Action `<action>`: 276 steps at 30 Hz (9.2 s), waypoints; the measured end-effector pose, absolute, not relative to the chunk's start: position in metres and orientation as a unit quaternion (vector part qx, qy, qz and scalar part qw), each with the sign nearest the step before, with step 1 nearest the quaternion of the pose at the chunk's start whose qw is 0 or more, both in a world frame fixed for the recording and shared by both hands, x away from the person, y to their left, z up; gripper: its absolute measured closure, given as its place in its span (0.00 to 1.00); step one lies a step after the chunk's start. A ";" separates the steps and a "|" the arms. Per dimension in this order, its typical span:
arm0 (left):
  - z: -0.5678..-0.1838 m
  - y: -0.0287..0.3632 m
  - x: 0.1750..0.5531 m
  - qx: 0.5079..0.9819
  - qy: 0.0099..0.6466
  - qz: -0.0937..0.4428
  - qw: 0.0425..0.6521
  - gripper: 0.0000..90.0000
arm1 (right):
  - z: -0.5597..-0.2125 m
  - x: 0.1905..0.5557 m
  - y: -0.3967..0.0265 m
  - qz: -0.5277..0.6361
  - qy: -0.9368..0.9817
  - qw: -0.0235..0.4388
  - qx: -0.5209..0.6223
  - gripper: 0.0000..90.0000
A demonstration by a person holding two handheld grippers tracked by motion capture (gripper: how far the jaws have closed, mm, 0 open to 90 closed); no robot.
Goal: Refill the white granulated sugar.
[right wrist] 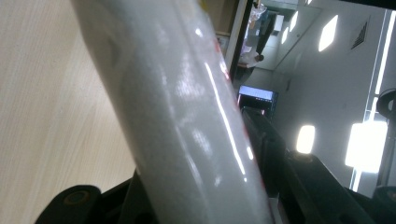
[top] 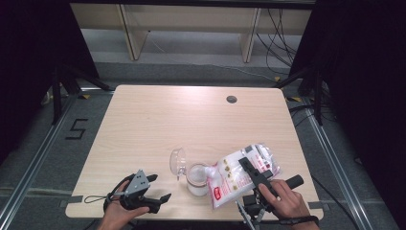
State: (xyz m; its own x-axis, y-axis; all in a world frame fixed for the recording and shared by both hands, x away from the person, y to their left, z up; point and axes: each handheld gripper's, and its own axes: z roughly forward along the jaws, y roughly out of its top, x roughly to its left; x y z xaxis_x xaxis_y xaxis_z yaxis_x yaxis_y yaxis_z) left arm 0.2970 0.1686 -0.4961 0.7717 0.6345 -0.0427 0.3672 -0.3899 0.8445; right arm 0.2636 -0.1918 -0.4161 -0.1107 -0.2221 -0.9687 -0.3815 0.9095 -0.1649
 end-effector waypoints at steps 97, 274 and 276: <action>-0.497 0.168 0.296 0.821 0.313 0.141 0.456 0.20 | -0.415 0.254 -0.179 0.086 0.743 0.625 -0.225 0.75; -0.496 0.169 0.296 0.823 0.310 0.141 0.455 0.20 | -0.431 0.275 -0.205 0.114 0.783 0.580 -0.193 0.87; -0.496 0.169 0.296 0.823 0.310 0.141 0.455 0.20 | -0.430 0.277 -0.211 0.146 0.788 0.572 -0.175 0.87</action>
